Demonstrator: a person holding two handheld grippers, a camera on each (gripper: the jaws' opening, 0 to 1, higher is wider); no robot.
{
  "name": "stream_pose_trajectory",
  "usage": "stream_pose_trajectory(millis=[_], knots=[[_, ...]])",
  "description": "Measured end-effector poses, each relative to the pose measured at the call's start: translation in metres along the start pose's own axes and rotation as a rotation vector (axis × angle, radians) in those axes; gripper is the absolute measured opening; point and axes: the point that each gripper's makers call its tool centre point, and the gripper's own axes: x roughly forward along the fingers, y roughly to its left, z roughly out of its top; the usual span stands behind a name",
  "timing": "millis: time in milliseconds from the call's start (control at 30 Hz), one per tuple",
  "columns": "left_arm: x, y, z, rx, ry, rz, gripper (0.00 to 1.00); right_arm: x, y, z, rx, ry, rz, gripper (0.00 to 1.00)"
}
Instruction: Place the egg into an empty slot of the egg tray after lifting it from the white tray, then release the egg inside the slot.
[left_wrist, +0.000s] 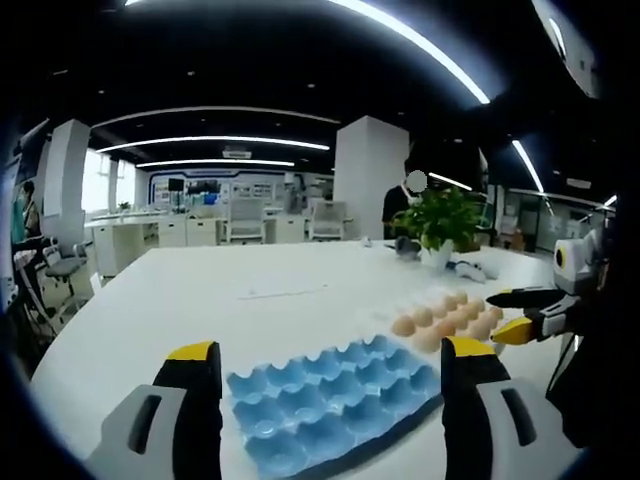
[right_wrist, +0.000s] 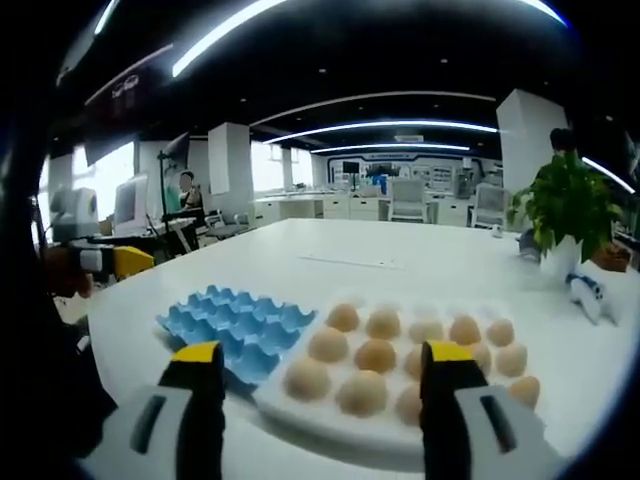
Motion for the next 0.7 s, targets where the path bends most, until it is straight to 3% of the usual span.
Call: stream_pose_trajectory(millis=[700], knots=[[0.0006,-0.0067,0.0015,-0.010,0.006,-0.001,0.90,-0.0042,0.0019,-0.0040,0.000,0.002,-0.001,0.82]])
